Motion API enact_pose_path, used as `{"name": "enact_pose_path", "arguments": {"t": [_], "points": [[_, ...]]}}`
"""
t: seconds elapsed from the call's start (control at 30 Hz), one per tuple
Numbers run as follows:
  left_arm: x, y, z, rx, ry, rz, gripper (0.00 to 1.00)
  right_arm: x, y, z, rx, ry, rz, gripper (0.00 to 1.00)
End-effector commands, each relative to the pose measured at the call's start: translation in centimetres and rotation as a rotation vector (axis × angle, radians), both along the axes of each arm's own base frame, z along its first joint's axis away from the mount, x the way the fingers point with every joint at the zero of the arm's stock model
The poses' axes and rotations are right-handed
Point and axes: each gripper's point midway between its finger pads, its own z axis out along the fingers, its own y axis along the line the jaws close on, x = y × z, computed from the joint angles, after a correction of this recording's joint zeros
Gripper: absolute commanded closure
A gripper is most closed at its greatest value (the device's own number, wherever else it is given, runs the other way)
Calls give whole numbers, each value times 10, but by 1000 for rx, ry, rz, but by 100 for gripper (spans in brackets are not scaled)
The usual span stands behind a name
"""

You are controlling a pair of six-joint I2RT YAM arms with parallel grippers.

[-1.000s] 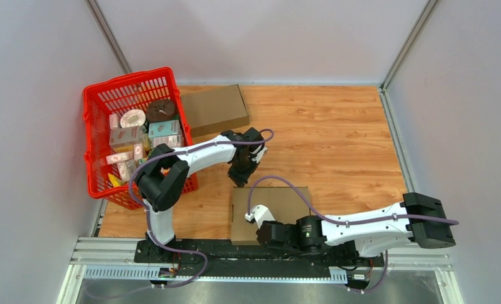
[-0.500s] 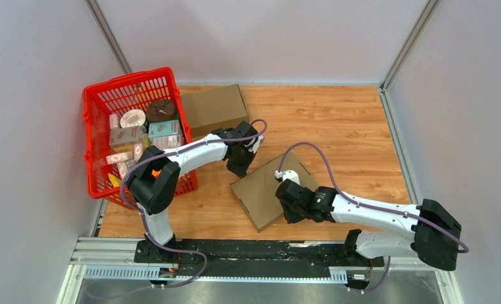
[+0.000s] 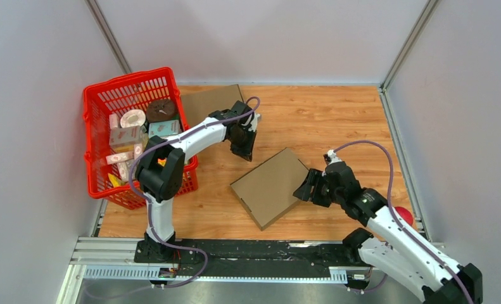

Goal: Fold the paper box

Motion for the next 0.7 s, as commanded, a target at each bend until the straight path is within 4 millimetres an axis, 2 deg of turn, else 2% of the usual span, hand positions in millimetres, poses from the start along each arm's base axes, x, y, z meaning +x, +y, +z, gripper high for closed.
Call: {"name": "enact_pose_path", "arguments": {"t": [0.0, 0.03, 0.1, 0.33, 0.4, 0.43, 0.5, 0.53, 0.6, 0.67], "points": [[-8, -27, -6, -112, 77, -51, 82, 5, 27, -4, 229, 118, 34, 44], [-10, -32, -5, -138, 80, -59, 82, 8, 33, -2, 262, 110, 38, 46], [-18, -40, -6, -181, 110, -86, 83, 9, 29, -15, 249, 145, 13, 51], [-39, -60, 5, -300, 149, -132, 85, 10, 32, -43, 284, 206, -16, 54], [-46, -68, 11, -349, 173, -145, 85, 13, 36, -44, 302, 206, -12, 54], [-48, -72, 18, -386, 177, -153, 85, 19, 41, -39, 328, 179, 3, 55], [-53, -79, 30, -448, 187, -156, 85, 26, 48, -42, 343, 187, 15, 56], [-53, -81, 44, -479, 163, -162, 85, 34, 56, -34, 377, 151, 41, 57], [-53, -83, 58, -512, 150, -157, 85, 45, 65, -34, 394, 144, 59, 58], [-55, -86, 81, -559, 124, -176, 85, 62, 75, -21, 433, 83, 84, 59]]}}
